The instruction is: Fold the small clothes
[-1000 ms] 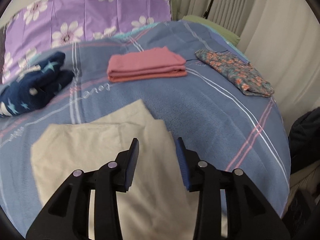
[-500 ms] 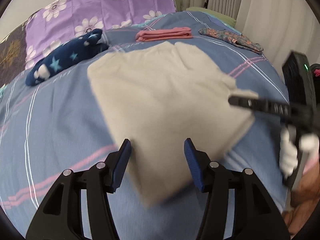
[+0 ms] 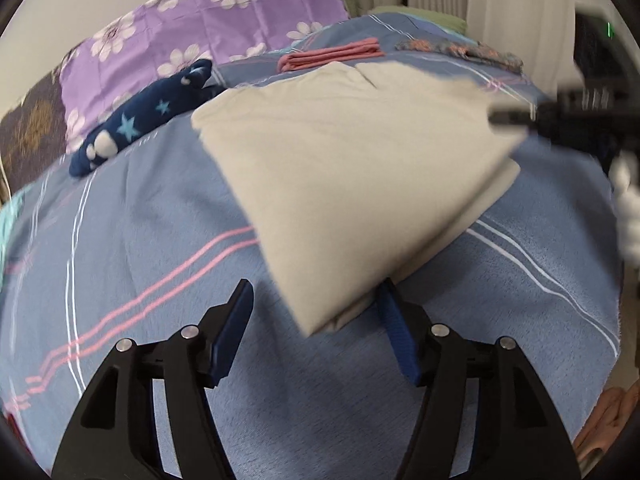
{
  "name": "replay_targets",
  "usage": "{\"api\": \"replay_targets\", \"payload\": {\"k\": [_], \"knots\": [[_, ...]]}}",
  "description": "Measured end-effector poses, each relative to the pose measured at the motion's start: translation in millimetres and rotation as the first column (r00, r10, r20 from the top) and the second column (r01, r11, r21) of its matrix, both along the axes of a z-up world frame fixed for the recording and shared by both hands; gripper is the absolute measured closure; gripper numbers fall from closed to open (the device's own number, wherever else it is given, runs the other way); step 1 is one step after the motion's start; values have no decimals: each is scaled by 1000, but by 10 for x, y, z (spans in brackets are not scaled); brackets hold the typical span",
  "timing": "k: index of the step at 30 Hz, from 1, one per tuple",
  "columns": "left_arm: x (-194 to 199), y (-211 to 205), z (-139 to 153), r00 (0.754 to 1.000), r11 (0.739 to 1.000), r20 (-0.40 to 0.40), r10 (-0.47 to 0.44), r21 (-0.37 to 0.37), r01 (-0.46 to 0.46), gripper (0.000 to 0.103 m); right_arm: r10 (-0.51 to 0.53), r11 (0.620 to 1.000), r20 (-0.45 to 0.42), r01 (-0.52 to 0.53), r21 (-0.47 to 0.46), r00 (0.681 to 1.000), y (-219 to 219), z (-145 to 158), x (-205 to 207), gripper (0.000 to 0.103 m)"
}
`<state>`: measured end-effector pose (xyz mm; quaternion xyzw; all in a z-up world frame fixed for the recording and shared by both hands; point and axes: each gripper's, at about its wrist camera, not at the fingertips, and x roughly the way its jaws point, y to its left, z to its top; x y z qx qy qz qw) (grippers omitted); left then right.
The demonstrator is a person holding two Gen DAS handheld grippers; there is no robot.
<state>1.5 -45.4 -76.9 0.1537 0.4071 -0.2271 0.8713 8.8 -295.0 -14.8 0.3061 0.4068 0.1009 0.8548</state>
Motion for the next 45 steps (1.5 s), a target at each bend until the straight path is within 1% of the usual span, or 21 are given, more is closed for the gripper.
{"api": "replay_targets", "payload": {"k": [3,8,11,16,17,18,19,21,24,26,28,31,33,34,35,36,37,39,41,43,45], "knots": [[1,106,3,1000,999,-2,22,-29,-22,39,-10,1000,-78,10,-2,997,-31,-230,-38,99],[7,245,52,998,995,7,64,-72,-63,40,-7,998,-40,5,-57,999,15,-83,-103,99],[-34,230,48,998,997,20,51,-61,-50,49,-11,996,-27,8,-90,1000,40,-22,-84,99],[-76,322,-7,998,996,-30,54,-68,-56,59,-23,996,-108,14,-84,994,2,-273,-88,99],[-98,349,2,998,996,-35,56,-70,-58,63,-21,996,-105,12,-84,994,-8,-261,-105,97],[-121,391,30,997,995,-39,61,-73,-64,72,-25,995,-103,15,-100,994,-17,-221,-134,96],[-131,427,62,997,994,-43,64,-86,-67,75,-28,993,-97,17,-114,995,-24,-184,-159,95],[-141,515,193,997,985,-48,58,-159,-65,76,-37,984,-65,25,-176,997,-18,-50,-197,88],[-82,485,362,999,976,3,47,-215,-45,76,-53,951,34,61,-304,998,38,206,-205,88],[19,359,393,999,973,28,36,-227,-29,76,-29,952,76,51,-301,997,56,297,-168,88],[131,202,289,1000,971,-14,-1,-238,-2,76,51,967,106,-22,-254,993,154,320,-75,88],[225,20,-27,997,988,-81,-2,-155,-10,73,108,959,56,-90,-268,992,291,130,60,88],[207,43,-75,997,984,-72,-5,-176,-8,71,107,947,-59,-120,-298,993,317,-152,160,91],[216,70,-68,996,982,-86,-6,-189,-11,69,107,950,-80,-125,-288,991,289,-291,169,92],[237,100,-67,994,979,-107,-6,-205,-16,66,111,953,-42,-118,-278,993,268,-298,132,92],[258,132,-69,992,974,-122,-6,-223,-21,66,125,951,-43,-132,-281,991,258,-286,118,92],[267,159,-62,991,971,-135,-5,-237,-27,66,135,947,-45,-142,-289,990,258,-262,116,90],[308,190,-18,987,963,-159,-5,-267,-39,66,147,949,-46,-155,-276,988,224,-185,124,77],[344,234,83,989,952,-150,-5,-304,-42,65,151,957,-18,-150,-249,988,145,-94,116,56],[439,286,155,991,945,-133,11,-324,-55,60,135,960,21,-125,-252,991,4,36,186,42],[602,338,163,988,938,-149,43,-336,-92,50,123,963,24,-114,-246,992,-125,87,318,41]]}}
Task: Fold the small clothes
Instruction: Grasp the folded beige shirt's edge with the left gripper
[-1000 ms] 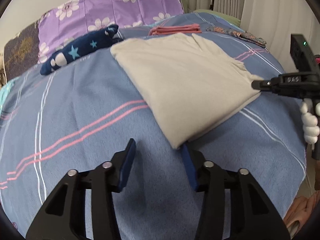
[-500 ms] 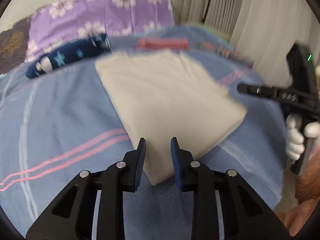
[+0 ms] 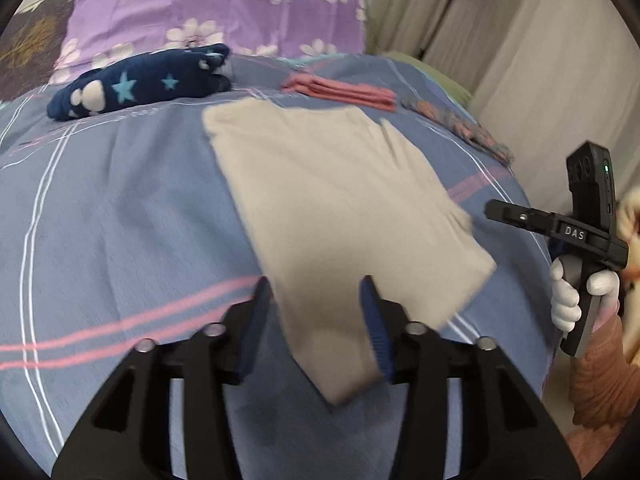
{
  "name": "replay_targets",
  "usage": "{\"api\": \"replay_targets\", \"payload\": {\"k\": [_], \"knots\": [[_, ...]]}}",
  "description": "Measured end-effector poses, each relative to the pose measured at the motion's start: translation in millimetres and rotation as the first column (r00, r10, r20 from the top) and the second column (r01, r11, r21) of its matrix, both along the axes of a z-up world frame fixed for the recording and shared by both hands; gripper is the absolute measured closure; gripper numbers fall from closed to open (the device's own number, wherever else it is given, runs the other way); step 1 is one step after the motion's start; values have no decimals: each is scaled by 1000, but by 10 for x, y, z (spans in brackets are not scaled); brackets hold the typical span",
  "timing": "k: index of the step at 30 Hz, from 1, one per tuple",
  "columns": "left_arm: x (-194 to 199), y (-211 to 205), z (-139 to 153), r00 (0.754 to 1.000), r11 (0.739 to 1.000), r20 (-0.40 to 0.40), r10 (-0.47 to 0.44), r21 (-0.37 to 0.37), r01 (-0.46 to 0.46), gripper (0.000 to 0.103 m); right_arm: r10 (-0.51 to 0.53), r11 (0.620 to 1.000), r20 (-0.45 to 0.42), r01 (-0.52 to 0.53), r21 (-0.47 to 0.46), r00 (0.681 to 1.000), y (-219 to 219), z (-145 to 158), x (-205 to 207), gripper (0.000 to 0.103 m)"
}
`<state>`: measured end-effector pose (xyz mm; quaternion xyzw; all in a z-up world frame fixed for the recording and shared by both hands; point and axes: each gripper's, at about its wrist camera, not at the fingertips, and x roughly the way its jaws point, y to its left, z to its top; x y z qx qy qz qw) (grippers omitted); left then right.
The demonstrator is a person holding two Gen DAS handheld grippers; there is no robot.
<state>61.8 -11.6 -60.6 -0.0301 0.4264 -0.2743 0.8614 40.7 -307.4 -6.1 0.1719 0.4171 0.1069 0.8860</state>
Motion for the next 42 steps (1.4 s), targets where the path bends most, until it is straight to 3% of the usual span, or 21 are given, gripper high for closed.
{"api": "replay_targets", "payload": {"k": [2,5,8,11,18,27,30,32,35,38,42], "knots": [[166,22,-36,999,1000,-39,16,-14,-16,50,-6,999,-41,8,39,999,-124,-31,189,40],[371,50,-159,993,995,-120,-10,-96,-2,49,44,992,-98,-31,125,994,-163,-160,425,40],[516,1,-258,985,988,-164,-55,-148,31,46,105,986,-121,-88,138,987,-72,-253,559,40],[599,-57,-282,981,986,-171,-86,-157,59,44,142,983,-172,-119,139,975,9,-385,697,40],[871,-131,-310,967,978,-211,-141,-184,102,43,206,973,-168,-183,143,964,62,-408,888,40],[1145,-205,-328,963,970,-206,-174,-207,131,43,285,953,-142,-265,148,948,131,-430,1187,42],[1227,-215,-349,964,965,-198,-177,-227,131,43,302,947,-133,-281,155,944,149,-459,1273,49],[1270,-240,-350,966,965,-189,-175,-227,130,44,304,947,-128,-284,150,944,167,-467,1303,59],[1284,-319,-310,976,978,-160,-151,-170,123,56,291,955,-108,-281,97,951,243,-405,1246,71],[1208,-398,-188,986,988,-108,-127,-98,116,71,259,964,-36,-261,-49,965,396,-201,1063,84],[998,-475,163,992,991,18,-124,-48,125,78,241,961,57,-229,-157,969,515,88,811,86]]}}
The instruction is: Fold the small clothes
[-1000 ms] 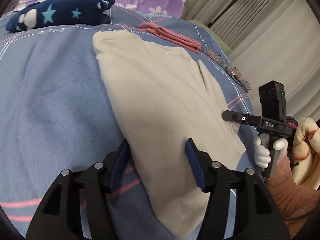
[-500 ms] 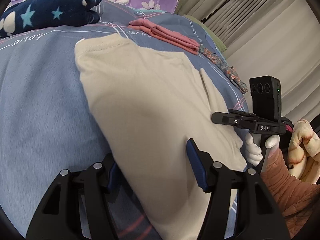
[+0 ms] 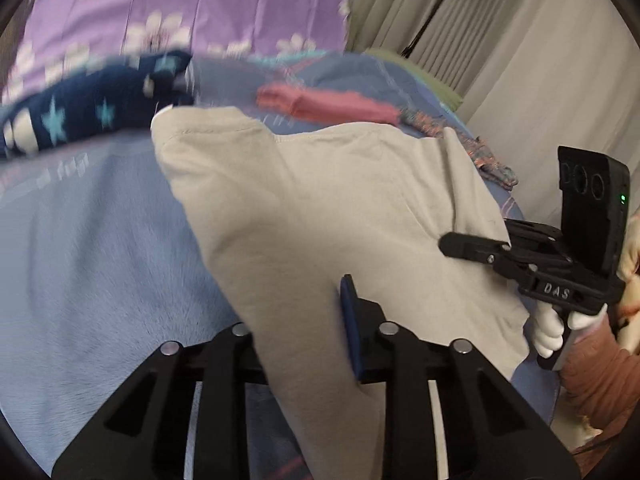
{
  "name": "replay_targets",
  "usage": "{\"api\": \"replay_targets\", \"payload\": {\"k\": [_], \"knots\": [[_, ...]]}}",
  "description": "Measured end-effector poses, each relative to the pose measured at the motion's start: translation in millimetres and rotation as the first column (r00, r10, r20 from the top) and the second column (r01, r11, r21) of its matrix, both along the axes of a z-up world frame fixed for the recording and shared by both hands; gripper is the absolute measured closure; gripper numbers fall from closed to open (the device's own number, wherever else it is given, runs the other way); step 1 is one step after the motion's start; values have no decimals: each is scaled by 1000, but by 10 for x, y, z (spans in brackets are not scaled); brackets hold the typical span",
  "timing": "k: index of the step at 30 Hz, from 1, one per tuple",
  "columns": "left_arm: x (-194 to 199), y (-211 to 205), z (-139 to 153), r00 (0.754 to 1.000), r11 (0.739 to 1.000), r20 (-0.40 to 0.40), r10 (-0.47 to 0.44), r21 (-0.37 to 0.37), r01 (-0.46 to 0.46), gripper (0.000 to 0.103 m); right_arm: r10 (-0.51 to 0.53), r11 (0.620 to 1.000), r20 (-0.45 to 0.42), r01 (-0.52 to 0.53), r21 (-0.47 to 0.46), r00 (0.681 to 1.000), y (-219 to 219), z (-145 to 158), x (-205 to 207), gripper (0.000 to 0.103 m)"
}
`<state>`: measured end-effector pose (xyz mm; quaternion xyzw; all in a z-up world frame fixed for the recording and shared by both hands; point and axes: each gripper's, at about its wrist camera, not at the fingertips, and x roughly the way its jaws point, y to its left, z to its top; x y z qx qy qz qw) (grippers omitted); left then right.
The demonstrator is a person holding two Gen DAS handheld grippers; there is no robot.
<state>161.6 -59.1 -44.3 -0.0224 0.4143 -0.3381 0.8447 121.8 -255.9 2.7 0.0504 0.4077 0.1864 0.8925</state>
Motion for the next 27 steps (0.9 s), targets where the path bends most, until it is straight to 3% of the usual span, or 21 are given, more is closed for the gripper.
{"api": "replay_targets", "payload": {"k": [9,17,23,27], "knots": [[-427,-355,758,977,999,206,-49,15,47,79,-77,994,233,93,-58,969,-164,682,-625,86],[-516,-1095,1167,936,987,315,-160,25,161,79,-196,967,345,239,-85,918,-719,1021,-998,86],[-367,-1976,1458,887,962,376,-267,59,265,79,-343,915,380,397,-74,859,-1514,1219,-981,86],[-146,-2650,1656,847,946,426,-318,90,311,79,-469,857,391,516,-16,792,-2148,1336,-852,87]]}}
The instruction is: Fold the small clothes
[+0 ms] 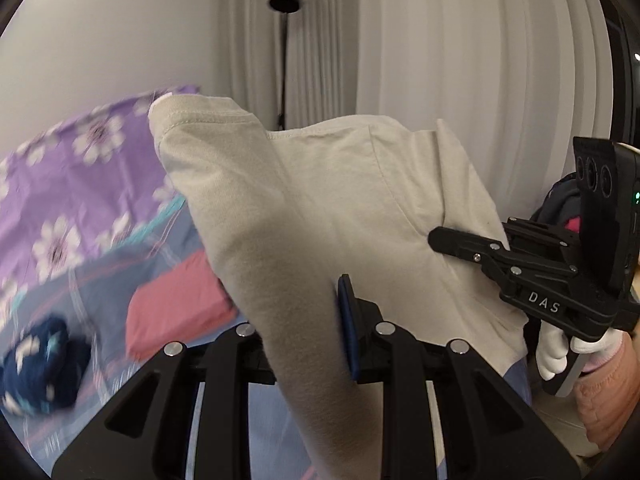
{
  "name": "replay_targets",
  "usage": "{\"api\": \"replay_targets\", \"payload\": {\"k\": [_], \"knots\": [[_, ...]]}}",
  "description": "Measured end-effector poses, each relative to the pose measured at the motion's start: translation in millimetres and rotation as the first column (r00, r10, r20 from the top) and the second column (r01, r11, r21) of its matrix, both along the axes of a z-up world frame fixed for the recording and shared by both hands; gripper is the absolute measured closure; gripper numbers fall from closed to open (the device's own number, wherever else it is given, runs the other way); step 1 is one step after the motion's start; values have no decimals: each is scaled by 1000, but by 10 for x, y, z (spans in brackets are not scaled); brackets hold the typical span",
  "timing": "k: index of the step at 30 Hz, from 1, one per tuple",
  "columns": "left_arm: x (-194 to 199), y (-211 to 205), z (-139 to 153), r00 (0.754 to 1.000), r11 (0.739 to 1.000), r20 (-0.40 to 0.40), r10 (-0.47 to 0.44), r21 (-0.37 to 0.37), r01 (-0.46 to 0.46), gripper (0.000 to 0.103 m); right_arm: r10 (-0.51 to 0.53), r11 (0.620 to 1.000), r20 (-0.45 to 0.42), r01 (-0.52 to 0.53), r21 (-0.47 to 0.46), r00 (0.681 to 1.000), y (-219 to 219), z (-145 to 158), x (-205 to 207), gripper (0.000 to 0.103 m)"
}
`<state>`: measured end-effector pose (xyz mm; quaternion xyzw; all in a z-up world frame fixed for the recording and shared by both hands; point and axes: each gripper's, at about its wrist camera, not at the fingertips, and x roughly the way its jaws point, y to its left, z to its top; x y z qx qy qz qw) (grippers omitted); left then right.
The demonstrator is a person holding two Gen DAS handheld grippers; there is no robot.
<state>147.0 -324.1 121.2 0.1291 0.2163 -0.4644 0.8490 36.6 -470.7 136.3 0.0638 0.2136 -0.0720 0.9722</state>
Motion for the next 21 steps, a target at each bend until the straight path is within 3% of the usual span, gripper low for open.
{"api": "replay_targets", "payload": {"k": [8,16,17,19,20,21], "knots": [[538,-988,110,999,1000,35,-13,25,12,79,-167,986,10,167,3,986,-886,129,470,87],[1108,-1721,-109,999,999,-34,22,37,-21,77,-290,955,-82,283,-90,953,-1468,-50,1109,87],[1175,-1833,-167,998,998,-39,40,56,-38,73,-303,951,-95,295,-91,948,-1546,-100,1195,87],[1291,-2030,-364,992,983,-11,130,134,-127,49,-333,942,-127,323,-91,935,-1729,-270,1406,81],[1344,-2094,-487,981,964,20,192,184,-192,38,-373,927,-151,360,-105,915,-1820,-382,1500,70],[1368,-2123,-617,974,949,38,224,218,-226,38,-441,897,-211,424,-124,872,-1937,-558,1593,66]]}}
